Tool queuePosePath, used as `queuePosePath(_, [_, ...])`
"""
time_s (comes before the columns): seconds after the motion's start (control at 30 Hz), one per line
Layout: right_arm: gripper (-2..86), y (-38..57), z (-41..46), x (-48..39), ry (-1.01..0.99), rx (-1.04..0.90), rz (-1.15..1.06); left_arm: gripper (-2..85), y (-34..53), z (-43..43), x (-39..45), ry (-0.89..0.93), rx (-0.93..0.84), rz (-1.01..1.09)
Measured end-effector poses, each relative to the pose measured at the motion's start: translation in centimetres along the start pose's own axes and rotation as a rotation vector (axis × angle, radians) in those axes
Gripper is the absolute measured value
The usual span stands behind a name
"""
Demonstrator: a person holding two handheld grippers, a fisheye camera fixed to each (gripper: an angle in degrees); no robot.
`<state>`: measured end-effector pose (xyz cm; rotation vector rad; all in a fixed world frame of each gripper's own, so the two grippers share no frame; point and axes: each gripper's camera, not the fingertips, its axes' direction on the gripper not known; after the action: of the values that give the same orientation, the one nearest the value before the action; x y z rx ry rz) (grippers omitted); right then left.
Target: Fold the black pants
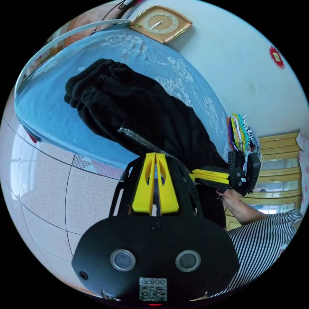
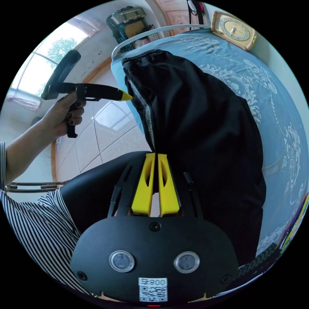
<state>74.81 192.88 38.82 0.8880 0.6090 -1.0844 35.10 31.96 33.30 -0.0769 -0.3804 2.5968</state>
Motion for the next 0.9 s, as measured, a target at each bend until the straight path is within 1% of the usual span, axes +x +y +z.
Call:
queuePosePath(0.1, [1.2, -0.1, 0.6, 0.3, 0.006, -0.026, 0.017, 3.0, 0.4, 0.5, -0.6, 0.021, -0.037, 0.009])
queuePosePath(0.2, [1.3, 0.0, -0.1, 1.3, -0.025, -0.020, 0.044, 3.8, 0.2, 1.6, -1.4, 0.045, -0.065, -0.043])
queuePosePath(0.37, [1.4, 0.4, -0.9, 1.8, -0.022, -0.022, 0.034, 1.0, 0.7, 1.7, -2.7, 0.062, -0.067, -0.113])
queuePosePath(0.6, [1.4, 1.6, -1.1, 3.6, -0.060, -0.006, 0.061, 1.9, 3.6, -1.5, -2.6, 0.068, 0.052, -0.140])
queuePosePath(0.77, [1.4, 2.3, -0.9, 4.4, -0.066, -0.011, 0.061, 1.9, 3.5, 0.2, -2.4, 0.118, 0.030, -0.234])
queuePosePath(0.9, [1.5, 3.4, -0.5, 5.4, -0.078, -0.006, 0.066, 0.7, 3.8, 0.8, -1.0, 0.112, 0.037, -0.253])
